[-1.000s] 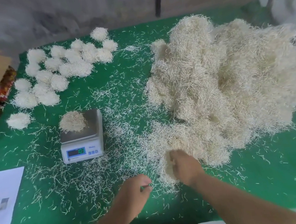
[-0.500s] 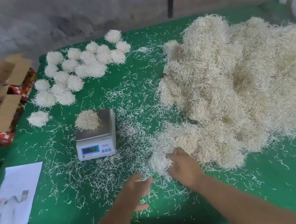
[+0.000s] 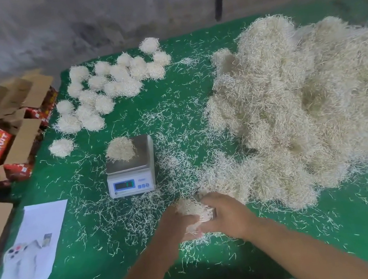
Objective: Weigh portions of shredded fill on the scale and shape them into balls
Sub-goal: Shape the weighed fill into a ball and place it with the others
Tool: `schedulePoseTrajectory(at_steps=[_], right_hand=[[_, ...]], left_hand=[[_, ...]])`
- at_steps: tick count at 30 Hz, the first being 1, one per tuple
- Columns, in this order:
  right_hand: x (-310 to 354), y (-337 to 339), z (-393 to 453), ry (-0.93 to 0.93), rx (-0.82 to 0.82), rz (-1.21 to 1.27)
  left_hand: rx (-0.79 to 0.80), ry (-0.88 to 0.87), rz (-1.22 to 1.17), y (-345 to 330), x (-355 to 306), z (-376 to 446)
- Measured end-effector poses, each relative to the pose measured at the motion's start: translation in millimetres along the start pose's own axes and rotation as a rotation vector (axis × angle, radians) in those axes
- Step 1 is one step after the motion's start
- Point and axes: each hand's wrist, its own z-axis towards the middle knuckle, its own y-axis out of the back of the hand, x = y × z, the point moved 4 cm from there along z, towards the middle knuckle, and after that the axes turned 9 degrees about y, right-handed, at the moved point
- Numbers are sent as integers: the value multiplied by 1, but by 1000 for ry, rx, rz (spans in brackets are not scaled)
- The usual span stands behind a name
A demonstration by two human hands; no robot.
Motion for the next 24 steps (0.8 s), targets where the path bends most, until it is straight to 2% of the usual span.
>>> schedulePoseTrajectory(at_steps=[2, 4, 6, 9, 15, 18, 21, 24], right_hand=[[-2, -1, 0, -5, 110, -35], [-2, -2, 0, 1, 142, -69], [-5, 0, 2, 1, 102, -84], [-6, 8, 8, -30, 14, -83], [-6, 27, 21, 61, 9, -121], [-11, 44, 21, 19, -11, -72], [-17, 63, 17, -44, -122, 28], [-20, 79, 14, -104, -217, -69]], left_hand=[[-11, -45, -10, 8, 5, 2], [-42, -36, -157, 20, 11, 12], [-94, -1, -328, 35, 13, 22], [-152, -17, -435, 51, 19, 34], [-288, -23, -433, 76, 19, 43], [-363, -27, -484, 95, 21, 46], [-391, -26, -557, 117, 25, 47], [-429, -38, -586, 136, 26, 45]])
